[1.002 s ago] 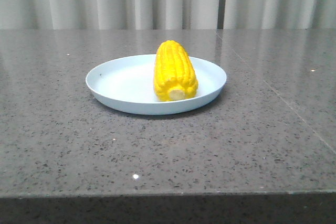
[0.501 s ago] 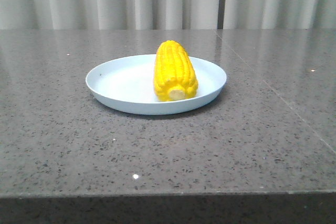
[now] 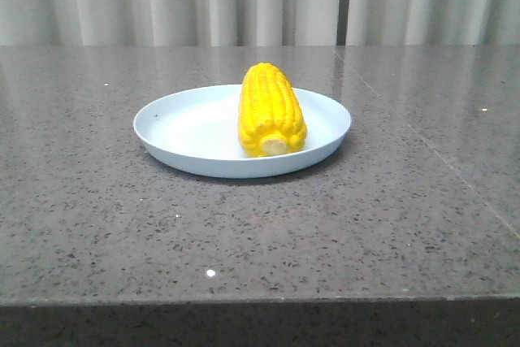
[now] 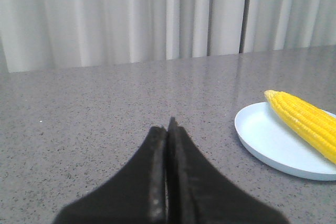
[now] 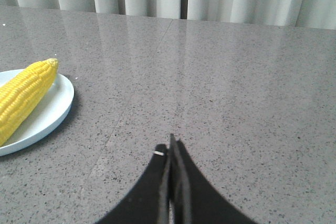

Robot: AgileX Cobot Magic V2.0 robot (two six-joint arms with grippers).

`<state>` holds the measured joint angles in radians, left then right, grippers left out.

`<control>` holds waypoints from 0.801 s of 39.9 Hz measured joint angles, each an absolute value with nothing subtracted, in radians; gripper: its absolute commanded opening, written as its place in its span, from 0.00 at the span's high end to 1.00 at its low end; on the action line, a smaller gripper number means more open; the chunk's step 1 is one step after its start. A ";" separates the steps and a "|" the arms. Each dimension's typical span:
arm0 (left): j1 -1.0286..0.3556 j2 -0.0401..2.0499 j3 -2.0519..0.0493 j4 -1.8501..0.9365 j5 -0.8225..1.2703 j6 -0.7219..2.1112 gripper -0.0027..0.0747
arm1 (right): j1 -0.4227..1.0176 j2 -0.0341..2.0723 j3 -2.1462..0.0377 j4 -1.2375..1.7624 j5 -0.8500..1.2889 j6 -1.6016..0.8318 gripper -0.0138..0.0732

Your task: Place corn on plate with both arms

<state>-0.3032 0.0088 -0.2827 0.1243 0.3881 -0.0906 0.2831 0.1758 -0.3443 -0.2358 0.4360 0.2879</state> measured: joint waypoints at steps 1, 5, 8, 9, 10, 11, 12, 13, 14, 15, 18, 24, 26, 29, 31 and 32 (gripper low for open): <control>-0.289 0.000 -0.261 0.105 0.366 -0.078 0.99 | 0.283 0.176 -0.344 -0.236 0.436 0.288 0.97; -0.231 -0.004 -0.177 0.052 0.302 -0.057 0.99 | 0.283 0.176 -0.344 -0.236 0.436 0.288 0.97; -0.187 -0.004 -0.124 0.024 0.250 -0.050 0.99 | 0.283 0.176 -0.344 -0.236 0.436 0.288 0.97; -0.171 -0.004 -0.102 0.017 0.234 -0.046 0.99 | 0.283 0.176 -0.344 -0.238 0.436 0.288 0.97; -0.160 -0.004 -0.087 0.007 0.215 -0.043 0.99 | 0.283 0.176 -0.344 -0.238 0.436 0.288 0.97; -0.145 -0.004 -0.066 0.000 0.201 -0.035 0.99 | 0.283 0.176 -0.344 -0.238 0.436 0.288 0.97; -0.134 -0.004 -0.047 -0.011 0.181 -0.030 0.99 | 0.283 0.176 -0.344 -0.238 0.436 0.288 0.97; -0.121 -0.004 -0.033 -0.017 0.163 -0.028 0.99 | 0.283 0.176 -0.344 -0.238 0.436 0.288 0.97; -0.109 -0.004 -0.014 -0.024 0.146 -0.023 0.99 | 0.283 0.176 -0.344 -0.238 0.436 0.288 0.97; -0.099 -0.004 0.002 -0.027 0.134 -0.022 0.99 | 0.283 0.176 -0.344 -0.238 0.436 0.288 0.97; -0.076 -0.004 0.004 -0.031 0.121 -0.017 0.99 | 0.283 0.176 -0.344 -0.238 0.436 0.288 0.97; -0.050 -0.004 0.004 -0.032 0.104 -0.015 0.99 | 0.283 0.176 -0.342 -0.238 0.436 0.288 0.97; -0.048 -0.004 0.004 -0.032 0.104 -0.015 0.99 | 0.283 0.176 -0.342 -0.238 0.436 0.288 0.97; -0.048 -0.004 0.004 -0.032 0.102 -0.015 0.99 | 0.283 0.176 -0.342 -0.238 0.436 0.288 0.97; -0.048 -0.004 0.004 -0.032 0.102 -0.015 0.99 | 0.283 0.176 -0.342 -0.238 0.436 0.288 0.97; -0.048 -0.004 0.004 -0.032 0.102 -0.015 0.99 | 0.283 0.176 -0.342 -0.238 0.436 0.288 0.97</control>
<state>-0.0476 -0.0044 0.0040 -0.0324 0.1022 -0.0155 0.2831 0.1758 -0.3420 -0.2380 0.4360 0.2879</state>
